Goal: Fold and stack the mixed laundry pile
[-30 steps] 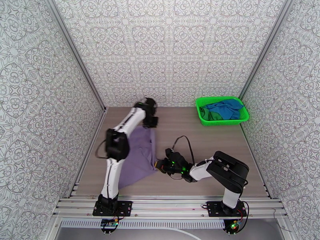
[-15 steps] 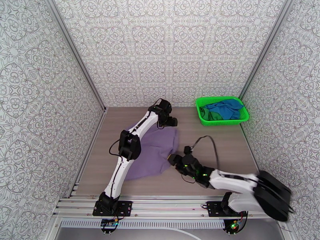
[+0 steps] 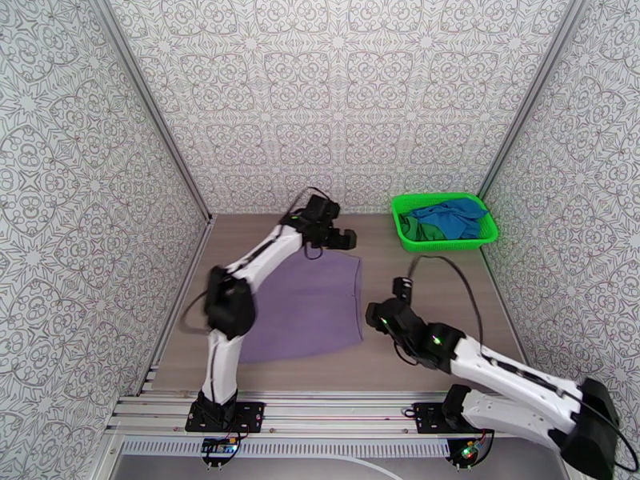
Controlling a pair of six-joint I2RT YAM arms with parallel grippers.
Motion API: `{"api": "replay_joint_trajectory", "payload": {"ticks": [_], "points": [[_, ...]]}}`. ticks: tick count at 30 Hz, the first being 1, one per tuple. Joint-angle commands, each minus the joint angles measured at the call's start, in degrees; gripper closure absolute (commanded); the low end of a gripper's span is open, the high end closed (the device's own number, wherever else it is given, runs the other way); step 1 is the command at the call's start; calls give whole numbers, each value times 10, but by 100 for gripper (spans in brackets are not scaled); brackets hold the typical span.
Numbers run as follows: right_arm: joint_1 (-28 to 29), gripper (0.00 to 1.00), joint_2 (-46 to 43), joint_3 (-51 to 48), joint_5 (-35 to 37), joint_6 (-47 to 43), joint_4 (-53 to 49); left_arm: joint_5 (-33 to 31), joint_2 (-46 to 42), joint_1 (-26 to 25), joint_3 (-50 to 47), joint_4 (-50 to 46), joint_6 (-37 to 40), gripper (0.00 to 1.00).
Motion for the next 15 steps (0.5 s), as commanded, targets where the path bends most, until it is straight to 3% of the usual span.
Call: {"api": "replay_joint_trajectory", "payload": {"ticks": [1, 5, 9, 15], "points": [[-3, 40, 71, 57, -100, -117, -10, -79, -126, 31, -146, -17, -43, 1], [-1, 42, 149, 108, -194, -236, -43, -97, -262, 65, -300, -90, -102, 6], [30, 41, 173, 140, -149, -440, -125, -96, -361, 72, -409, -156, -159, 12], [54, 38, 128, 96, -158, -706, -110, -88, -448, 92, -516, -218, -287, 23]]}}
